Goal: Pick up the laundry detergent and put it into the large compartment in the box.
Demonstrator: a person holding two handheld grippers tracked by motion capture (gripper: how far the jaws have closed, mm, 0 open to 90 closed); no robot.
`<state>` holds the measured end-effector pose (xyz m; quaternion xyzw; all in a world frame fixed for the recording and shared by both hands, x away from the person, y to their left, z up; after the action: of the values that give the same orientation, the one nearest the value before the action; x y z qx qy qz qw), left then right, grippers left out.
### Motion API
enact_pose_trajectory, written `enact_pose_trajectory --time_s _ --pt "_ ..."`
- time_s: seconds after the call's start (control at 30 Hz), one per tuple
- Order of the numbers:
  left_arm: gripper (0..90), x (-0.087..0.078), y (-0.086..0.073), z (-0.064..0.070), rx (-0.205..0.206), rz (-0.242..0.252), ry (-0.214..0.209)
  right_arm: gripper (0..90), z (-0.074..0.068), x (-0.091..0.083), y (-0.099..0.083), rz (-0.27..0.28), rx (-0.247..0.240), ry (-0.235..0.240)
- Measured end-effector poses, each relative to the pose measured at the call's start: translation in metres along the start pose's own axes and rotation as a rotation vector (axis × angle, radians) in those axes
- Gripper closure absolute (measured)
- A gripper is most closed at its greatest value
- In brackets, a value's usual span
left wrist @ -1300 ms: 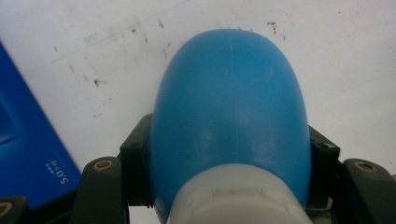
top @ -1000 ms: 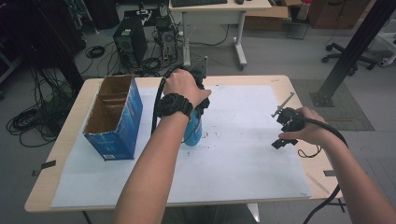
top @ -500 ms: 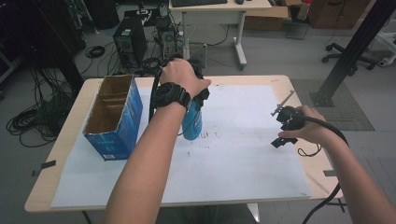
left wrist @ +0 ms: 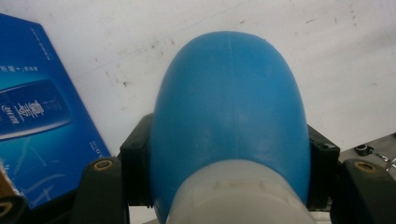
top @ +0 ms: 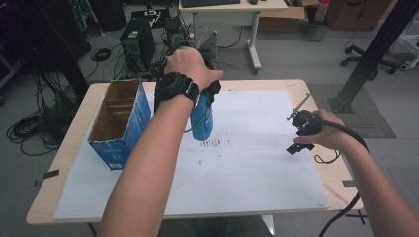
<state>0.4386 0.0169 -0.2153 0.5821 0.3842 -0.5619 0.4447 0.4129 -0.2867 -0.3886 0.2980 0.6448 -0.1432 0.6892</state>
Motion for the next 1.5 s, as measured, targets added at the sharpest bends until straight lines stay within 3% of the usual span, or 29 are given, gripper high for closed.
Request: enact_pose_trajectory --time_s 0.93,1.5 --pt "37.5 -0.056 0.004 0.005 0.017 0.027 -0.005 15.7 -0.002 -0.006 0.004 0.004 -0.002 -0.006" --pt "37.5 -0.075 0.008 0.010 0.020 0.031 -0.005 15.8 0.000 -0.006 0.002 0.008 -0.001 -0.007"
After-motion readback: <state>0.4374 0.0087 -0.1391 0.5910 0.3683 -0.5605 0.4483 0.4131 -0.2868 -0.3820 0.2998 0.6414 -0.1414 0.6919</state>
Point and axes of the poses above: each handheld gripper's, and its own axes: x roughly forward along the jaws, y roughly out of its top, z roughly to its right, the point moved 5 cm from there along x, roughly forward along the jaws, and after that the axes turned 1 degree about -x, right-handed, at the moved point
